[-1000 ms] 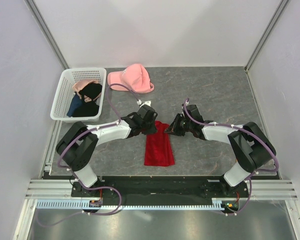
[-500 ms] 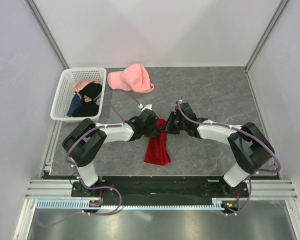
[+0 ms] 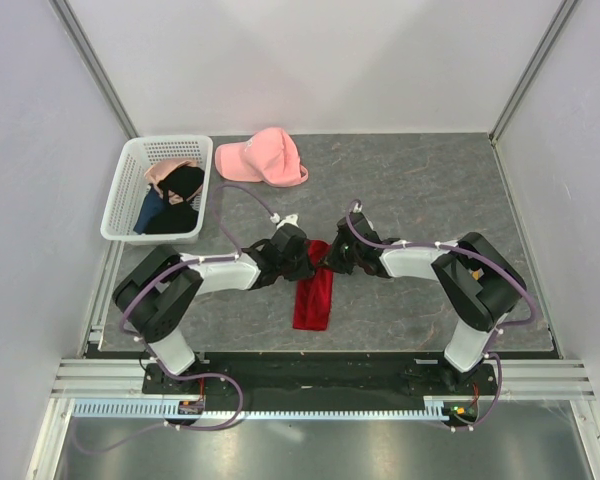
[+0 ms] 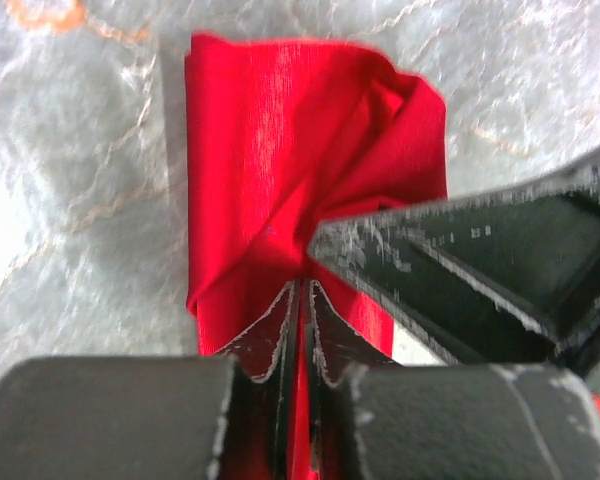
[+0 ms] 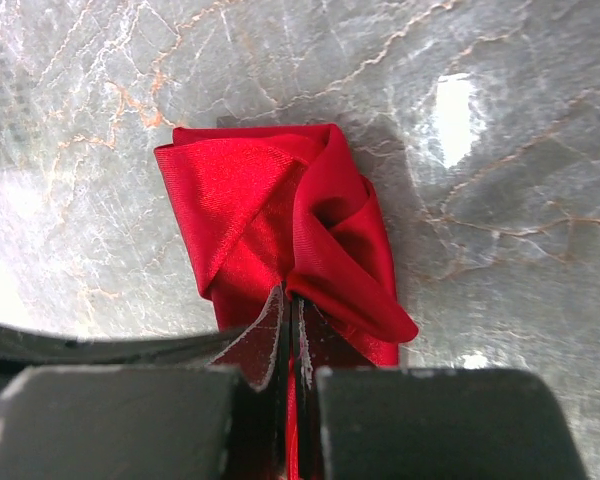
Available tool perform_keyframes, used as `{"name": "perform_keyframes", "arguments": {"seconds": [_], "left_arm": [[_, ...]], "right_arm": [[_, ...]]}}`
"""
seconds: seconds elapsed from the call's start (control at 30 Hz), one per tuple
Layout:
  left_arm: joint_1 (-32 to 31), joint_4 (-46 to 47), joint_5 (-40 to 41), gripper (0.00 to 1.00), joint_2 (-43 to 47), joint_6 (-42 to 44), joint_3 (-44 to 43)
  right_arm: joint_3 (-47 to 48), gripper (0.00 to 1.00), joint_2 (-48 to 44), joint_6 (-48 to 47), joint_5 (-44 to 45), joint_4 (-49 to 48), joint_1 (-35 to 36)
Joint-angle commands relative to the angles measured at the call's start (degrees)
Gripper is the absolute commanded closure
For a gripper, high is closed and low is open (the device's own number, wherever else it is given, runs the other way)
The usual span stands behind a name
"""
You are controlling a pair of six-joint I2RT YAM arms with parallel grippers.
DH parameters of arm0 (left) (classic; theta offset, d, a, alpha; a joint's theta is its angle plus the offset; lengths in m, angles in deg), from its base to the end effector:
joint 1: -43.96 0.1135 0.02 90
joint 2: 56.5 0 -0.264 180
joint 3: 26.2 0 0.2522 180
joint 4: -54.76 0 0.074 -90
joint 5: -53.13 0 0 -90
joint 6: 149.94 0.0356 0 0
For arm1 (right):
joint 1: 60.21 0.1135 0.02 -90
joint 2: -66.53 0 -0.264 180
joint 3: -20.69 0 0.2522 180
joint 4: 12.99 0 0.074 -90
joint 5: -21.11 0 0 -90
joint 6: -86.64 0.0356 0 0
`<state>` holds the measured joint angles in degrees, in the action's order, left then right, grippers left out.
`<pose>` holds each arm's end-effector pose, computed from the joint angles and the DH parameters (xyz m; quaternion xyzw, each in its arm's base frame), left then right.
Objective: Fold the napkin into a case and place the utensils inside
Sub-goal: Fold the 2/3-rectangle-folded napkin at the center of the board.
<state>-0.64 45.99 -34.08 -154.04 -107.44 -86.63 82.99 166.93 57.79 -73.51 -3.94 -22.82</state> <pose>0.2376 -0.2319 0.1444 -0.0326 0.9260 -0.2547 0.2768 0.2689 0.2091 0.1373 0.1771 0.9132 0.3011 0.2097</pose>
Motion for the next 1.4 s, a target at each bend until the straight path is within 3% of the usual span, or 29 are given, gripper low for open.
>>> {"name": "perform_keyframes", "arguments": {"seconds": [0.0, 0.07, 0.17, 0.33, 0.6, 0.8, 1.37], "left_arm": [[-0.49, -6.64, -0.59, 0.85, 5.77, 1.53, -0.08], [-0.49, -9.03, 1.5, 0.76, 8.84, 2.15, -0.43], [0.21, -12.63, 4.58, 0.7, 10.97, 4.08, -0.17], [1.88, -11.25, 3.72, 0.82, 7.63, 5.84, 0.88], [1.71, -5.17, 0.64, 0.88, 2.19, 5.14, 0.71], [0.48, -1.92, -0.67, 0.91, -1.34, 1.72, 2.9], [-1.37, 0.98, -0.94, 0.91, 1.3, 0.49, 5.71]], "right_arm": [[0.86, 1.0, 1.64, -0.15, 2.16, -1.0, 0.32], [0.95, 1.0, 1.47, -0.59, 2.25, -0.83, 0.41], [1.39, 1.0, 1.12, -1.9, 2.25, -0.13, 0.41], [1.74, 1.0, -0.29, -2.87, 2.78, 1.19, 0.41], [3.58, 1.0, -3.37, -4.19, 4.27, 4.53, 0.32], [5.08, 1.0, -3.81, -2.88, 4.18, 7.43, 0.93], [6.13, 1.0, 0.76, 6.44, 7.08, 7.35, 1.46]]}}
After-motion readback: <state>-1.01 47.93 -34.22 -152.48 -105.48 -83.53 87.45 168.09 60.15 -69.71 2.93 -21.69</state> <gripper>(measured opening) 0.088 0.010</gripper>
